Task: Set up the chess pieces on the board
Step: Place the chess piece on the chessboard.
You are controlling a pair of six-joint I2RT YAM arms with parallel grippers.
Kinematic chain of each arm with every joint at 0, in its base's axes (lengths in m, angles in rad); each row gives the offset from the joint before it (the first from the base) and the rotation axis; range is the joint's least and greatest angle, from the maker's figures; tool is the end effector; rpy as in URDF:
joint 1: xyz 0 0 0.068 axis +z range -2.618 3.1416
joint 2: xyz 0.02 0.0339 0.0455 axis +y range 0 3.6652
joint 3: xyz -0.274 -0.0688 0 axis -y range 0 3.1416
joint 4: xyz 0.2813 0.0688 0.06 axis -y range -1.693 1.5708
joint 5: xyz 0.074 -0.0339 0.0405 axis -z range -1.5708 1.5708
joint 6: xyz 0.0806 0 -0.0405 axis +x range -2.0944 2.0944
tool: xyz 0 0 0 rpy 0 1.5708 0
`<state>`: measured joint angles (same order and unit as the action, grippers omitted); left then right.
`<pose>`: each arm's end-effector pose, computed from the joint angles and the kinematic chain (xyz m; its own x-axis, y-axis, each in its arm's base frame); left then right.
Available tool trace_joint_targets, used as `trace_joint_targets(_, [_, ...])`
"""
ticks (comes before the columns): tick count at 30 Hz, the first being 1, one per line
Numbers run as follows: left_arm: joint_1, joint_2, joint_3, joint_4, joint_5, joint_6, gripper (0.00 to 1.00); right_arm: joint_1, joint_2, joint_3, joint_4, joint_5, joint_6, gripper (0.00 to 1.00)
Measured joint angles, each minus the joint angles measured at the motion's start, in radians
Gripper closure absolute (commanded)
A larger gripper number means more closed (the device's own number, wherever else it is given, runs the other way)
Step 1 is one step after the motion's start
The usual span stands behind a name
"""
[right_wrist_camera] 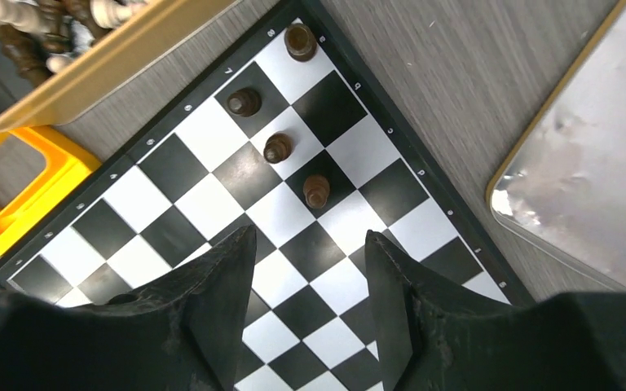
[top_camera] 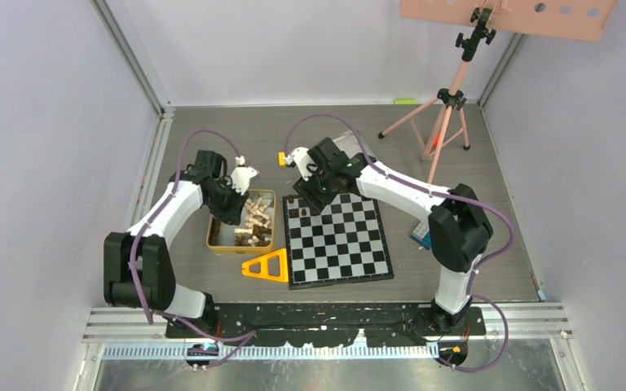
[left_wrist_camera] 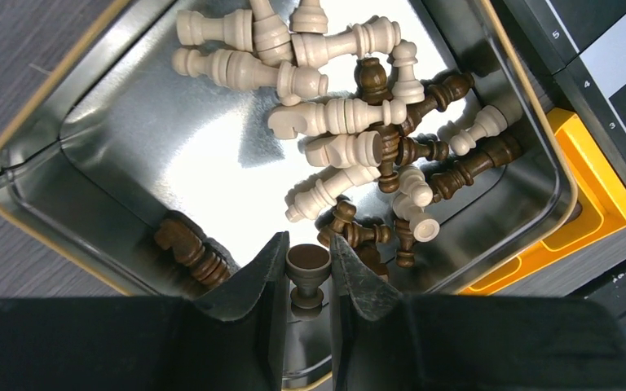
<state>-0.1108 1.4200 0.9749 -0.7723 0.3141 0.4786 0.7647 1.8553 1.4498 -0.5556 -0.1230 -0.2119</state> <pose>0.3060 -0.0591 0.1761 -0.7303 0.5220 -0.4407 0.6171 0.7808 -0.0979 0.3303 0.3306 0.1944 -0.4232 -0.6953 -0.5810 -0.8457 0.5332 -0.0221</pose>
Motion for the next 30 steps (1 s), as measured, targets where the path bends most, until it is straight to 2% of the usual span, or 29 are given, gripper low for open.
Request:
trace_joint_targets(5, [0.000, 0.039, 0.016, -0.017, 0.012, -0.002, 0.75, -0.001, -0.078, 0.001, -0.011, -0.016, -0.014, 0.42])
trace_joint_targets(9, [0.000, 0.061, 0.034, -0.024, 0.009, -0.006, 0.59, -0.002, -0.110, 0.000, -0.018, -0.021, -0.026, 0.42])
trace_joint_targets(14, [0.000, 0.100, 0.050, -0.027, 0.016, -0.019, 0.51, -0.008, -0.114, -0.021, -0.022, -0.021, -0.032, 0.42])
trace_joint_targets(22, [-0.015, 0.101, 0.083, -0.045, 0.116, -0.023, 0.56, -0.029, -0.131, -0.074, -0.039, -0.021, -0.045, 0.44])
trace_joint_targets(30, [-0.098, 0.146, 0.115, -0.081, 0.171, -0.023, 0.60, -0.071, -0.171, -0.103, -0.044, -0.025, -0.047, 0.45])
